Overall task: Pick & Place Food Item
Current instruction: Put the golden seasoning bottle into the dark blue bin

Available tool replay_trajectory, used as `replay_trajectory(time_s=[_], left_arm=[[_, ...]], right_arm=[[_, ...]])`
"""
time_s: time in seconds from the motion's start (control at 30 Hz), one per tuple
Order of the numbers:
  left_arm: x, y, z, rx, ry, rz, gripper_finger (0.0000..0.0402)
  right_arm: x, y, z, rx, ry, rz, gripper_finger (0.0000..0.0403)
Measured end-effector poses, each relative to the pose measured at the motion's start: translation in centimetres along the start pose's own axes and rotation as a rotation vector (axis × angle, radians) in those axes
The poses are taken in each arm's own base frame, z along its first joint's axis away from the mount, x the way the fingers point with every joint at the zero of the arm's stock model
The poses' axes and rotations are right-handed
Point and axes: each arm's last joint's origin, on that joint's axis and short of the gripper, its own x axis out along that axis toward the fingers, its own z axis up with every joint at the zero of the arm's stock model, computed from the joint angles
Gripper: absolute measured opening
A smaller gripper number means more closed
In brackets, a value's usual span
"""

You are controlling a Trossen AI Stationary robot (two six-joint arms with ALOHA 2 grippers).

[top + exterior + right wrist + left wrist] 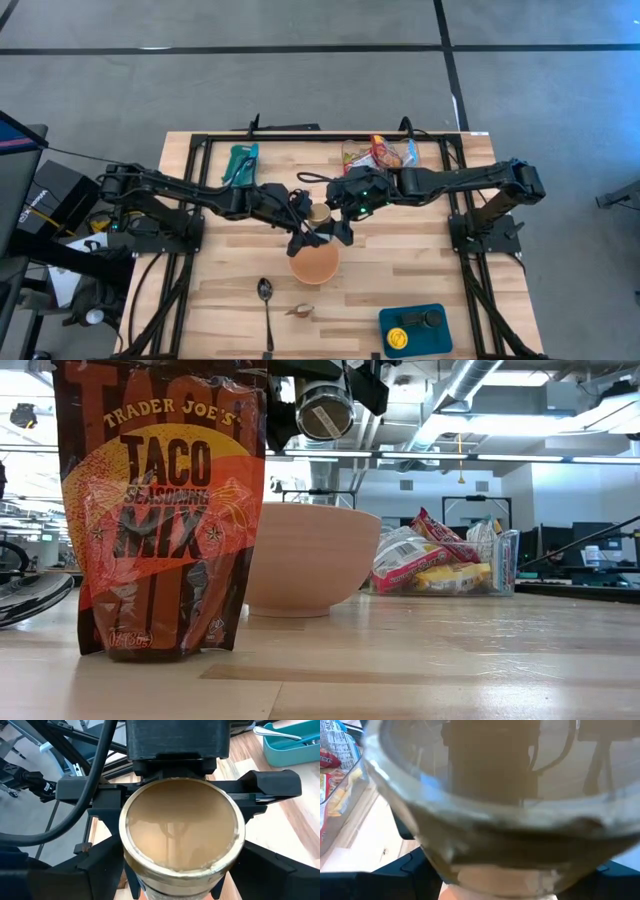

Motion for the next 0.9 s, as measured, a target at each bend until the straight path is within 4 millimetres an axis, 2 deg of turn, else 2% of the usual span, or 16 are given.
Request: replay_trajectory(time_s=[0.17, 0.47, 0.9], left_arm=[[0.00, 0.00, 0.00, 0.000, 0.000, 0.000, 0.0276], [-0.01, 0.05, 0.01, -0.004, 0.000, -0.001, 0.0279], [-0.01, 0.07, 0.01, -0.009, 0.001, 0.000, 0.0282]], right_arm=[[0.00, 0.06, 0.16, -0.002, -0.016, 0.006, 0.0307], [0.01, 0.19, 0.23, 0.010, -0.026, 0.012, 0.0279], [0.00, 0.21, 0.23, 0.016, -0.027, 0.012, 0.0277]])
